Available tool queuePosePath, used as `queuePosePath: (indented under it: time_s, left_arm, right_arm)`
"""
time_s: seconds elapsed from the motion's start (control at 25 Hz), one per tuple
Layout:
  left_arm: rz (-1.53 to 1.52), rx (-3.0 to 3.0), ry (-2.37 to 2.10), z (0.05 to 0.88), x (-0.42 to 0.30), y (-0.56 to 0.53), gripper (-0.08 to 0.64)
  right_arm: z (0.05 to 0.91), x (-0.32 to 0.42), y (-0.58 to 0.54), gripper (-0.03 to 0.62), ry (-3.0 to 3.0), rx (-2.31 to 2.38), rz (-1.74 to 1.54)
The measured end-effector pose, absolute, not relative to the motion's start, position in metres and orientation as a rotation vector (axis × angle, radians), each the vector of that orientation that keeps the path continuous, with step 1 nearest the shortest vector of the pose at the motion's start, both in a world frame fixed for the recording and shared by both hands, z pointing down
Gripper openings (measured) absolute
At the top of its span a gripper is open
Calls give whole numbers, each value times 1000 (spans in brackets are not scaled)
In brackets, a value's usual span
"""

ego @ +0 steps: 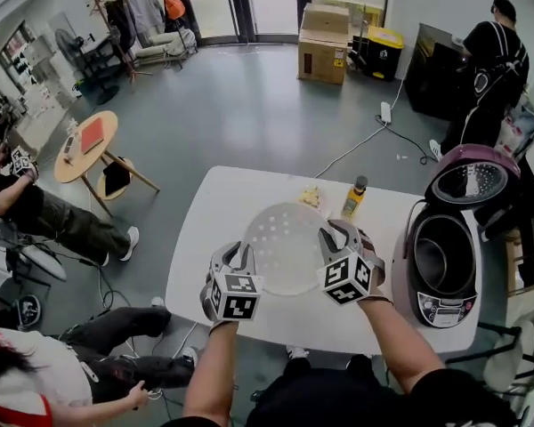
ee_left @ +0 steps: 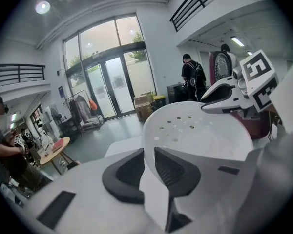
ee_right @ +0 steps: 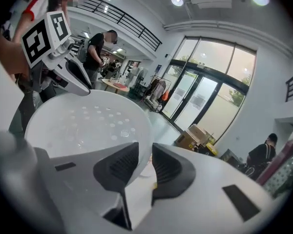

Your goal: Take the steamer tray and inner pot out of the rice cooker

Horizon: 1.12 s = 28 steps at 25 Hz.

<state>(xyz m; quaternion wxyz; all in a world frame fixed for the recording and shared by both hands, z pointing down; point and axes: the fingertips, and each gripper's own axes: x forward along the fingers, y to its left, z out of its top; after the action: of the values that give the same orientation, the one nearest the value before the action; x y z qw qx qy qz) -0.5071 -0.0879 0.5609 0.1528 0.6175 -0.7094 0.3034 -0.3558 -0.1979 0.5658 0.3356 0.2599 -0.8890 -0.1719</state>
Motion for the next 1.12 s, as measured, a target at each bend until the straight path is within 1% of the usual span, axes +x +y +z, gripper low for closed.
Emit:
queuePosePath:
  time_s: [0.24, 0.56, 0.72, 1.0, 1.04, 1.08, 1.12]
  left_arm:
    - [857, 1595, -2082, 610, -557, -48, 66]
    - [909, 1456, -2071, 689, -598, -17, 64]
    - [921, 1408, -2062, 715, -611, -10, 61]
    - [922, 1373, -2064, 742, -614, -14, 63]
    - [915, 1370, -2073, 740, -614, -13, 68]
    - [903, 1368, -2082, 737, -614, -13, 99]
    - [887, 1367, -2090, 732, -613, -12, 164]
  right_arm:
    - [622, -418, -173, 87, -2347, 526, -445]
    - [701, -466, -150, 87, -2366, 413, -383]
    - [731, -480, -144, 87, -2359, 391, -355]
    - [757, -487, -145, 85, -2355, 370, -316]
    - [755, -488, -144, 100, -2367, 369, -310]
    - [749, -488, -144, 113, -2381, 371, -306]
    - [741, -488, -143, 132, -2397, 379, -304]
